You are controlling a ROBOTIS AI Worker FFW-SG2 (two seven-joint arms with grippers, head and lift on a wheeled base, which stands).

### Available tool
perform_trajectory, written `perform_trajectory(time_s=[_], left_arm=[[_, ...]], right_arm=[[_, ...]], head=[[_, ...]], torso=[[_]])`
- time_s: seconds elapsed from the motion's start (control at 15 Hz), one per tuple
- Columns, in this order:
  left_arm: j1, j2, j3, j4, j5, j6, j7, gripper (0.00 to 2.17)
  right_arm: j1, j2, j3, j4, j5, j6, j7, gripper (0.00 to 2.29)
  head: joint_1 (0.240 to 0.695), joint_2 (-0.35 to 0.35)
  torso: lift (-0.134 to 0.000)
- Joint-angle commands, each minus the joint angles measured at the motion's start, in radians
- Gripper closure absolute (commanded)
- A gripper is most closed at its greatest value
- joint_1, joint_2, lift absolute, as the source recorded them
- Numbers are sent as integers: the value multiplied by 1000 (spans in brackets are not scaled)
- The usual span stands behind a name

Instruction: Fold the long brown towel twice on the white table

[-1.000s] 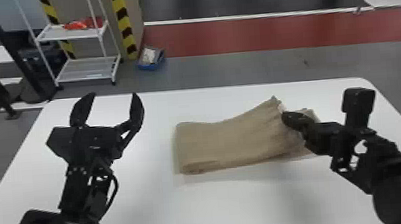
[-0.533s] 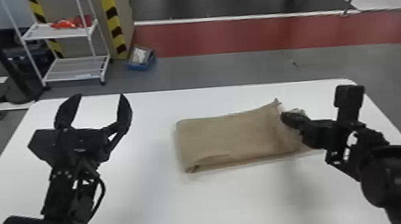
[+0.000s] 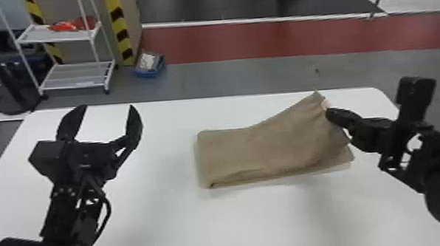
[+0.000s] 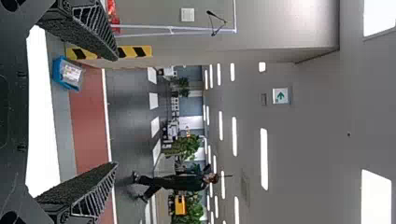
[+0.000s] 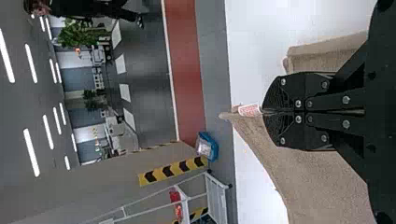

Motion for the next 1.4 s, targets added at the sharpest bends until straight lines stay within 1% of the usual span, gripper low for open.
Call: perform_trajectory(time_s=[0.0, 0.13, 0.2, 0.27, 0.4, 0.47, 0.6, 0.73, 0.87, 1.0, 1.07, 1.13, 1.2, 1.27, 1.33], left_arm=[[-4, 0, -5, 3, 0, -2, -4, 90], [-6, -1, -10, 6, -5, 1, -4, 90], [-7, -1, -10, 8, -5, 1, -4, 90], [-9, -1, -10, 8, -5, 4, -4, 90], [-7, 0, -8, 8, -6, 4, -3, 90], [-6, 0, -5, 6, -6, 4, -3, 90], [4, 0, -1, 0, -8, 4, -3, 90], [10, 2, 3, -6, -9, 4, -4, 90], [8, 2, 3, -3, -12, 4, -6, 90], [8, 2, -1, 0, -14, 4, -6, 90], [8, 2, -1, 3, -15, 4, -6, 90], [8, 3, -1, 4, -15, 1, -6, 90], [8, 2, -1, 4, -15, 1, -4, 90], [8, 2, -2, 4, -15, -2, -4, 87], [8, 2, -5, 3, -15, -12, -4, 87]], right_arm=[[-16, -16, 24, 120, 32, -38, 3, 1507], [-27, -13, 32, 183, 37, -81, 3, 1507], [-27, -13, 30, 177, 29, -81, 3, 1507], [-20, -14, 21, 154, 15, -81, 3, 1507], [-3, -13, -15, 68, -17, -69, 3, 1507], [-1, -16, -34, 48, -29, -54, 3, 1507], [-10, -19, -64, 38, -29, -5, 5, 1507], [-16, -27, -61, 61, -5, 8, 8, 1507], [-12, -25, -54, 108, 11, -1, 8, 1507], [-18, -27, -53, 137, 43, -17, 6, 1504], [-18, -27, -51, 142, 49, -29, 0, 1382], [-18, -27, -51, 140, 50, -38, -7, 751], [-6, -27, -57, 137, 50, -97, -18, 93], [10, -27, -67, 134, 50, -155, -29, -2], [31, -25, -82, 128, 44, -201, -32, -2]], head=[[688, -66], [695, -75], [695, -79], [695, -80], [695, -81], [695, -82], [693, -90], [690, -101], [695, -111], [695, -113], [695, -116], [695, -120], [695, -123], [695, -129], [695, -133]], torso=[[-123], [-123], [-123], [-123], [-123], [-123], [-123], [-123], [-123], [-123], [-123], [-123], [-123], [-123], [-123]])
